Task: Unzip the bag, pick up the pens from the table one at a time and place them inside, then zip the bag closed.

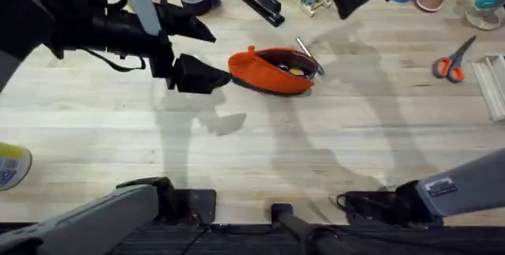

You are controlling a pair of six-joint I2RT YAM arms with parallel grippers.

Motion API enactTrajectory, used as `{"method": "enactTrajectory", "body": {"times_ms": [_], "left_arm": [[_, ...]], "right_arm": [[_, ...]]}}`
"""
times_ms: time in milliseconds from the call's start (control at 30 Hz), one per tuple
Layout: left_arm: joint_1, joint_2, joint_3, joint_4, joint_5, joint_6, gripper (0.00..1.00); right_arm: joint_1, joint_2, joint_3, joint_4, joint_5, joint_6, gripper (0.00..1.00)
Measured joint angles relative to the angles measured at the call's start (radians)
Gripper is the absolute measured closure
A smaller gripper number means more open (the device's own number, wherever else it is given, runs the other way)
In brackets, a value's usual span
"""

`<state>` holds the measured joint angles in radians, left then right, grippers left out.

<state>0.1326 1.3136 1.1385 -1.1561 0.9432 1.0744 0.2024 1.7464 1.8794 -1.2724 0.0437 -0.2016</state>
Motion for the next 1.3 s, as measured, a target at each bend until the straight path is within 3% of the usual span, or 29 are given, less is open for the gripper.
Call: {"method": "enactTrajectory", "body": {"times_ms": [333,667,1300], "left_arm": [[0.000,0.000,0.000,0.000,0.001,0.000,0.006],[0.000,0.000,0.000,-0.001,0.003,0.000,0.005],[0.000,0.000,0.000,-0.002,0.003,0.000,0.005]], "right_arm": [[0.045,0.257,0.069,0.148,0.038,0.041,0.005],[0.041,0.377,0.069,0.169,-0.046,0.047,0.005],[0.053,0.524,0.069,0.229,-0.064,0.069,0.009]]}}
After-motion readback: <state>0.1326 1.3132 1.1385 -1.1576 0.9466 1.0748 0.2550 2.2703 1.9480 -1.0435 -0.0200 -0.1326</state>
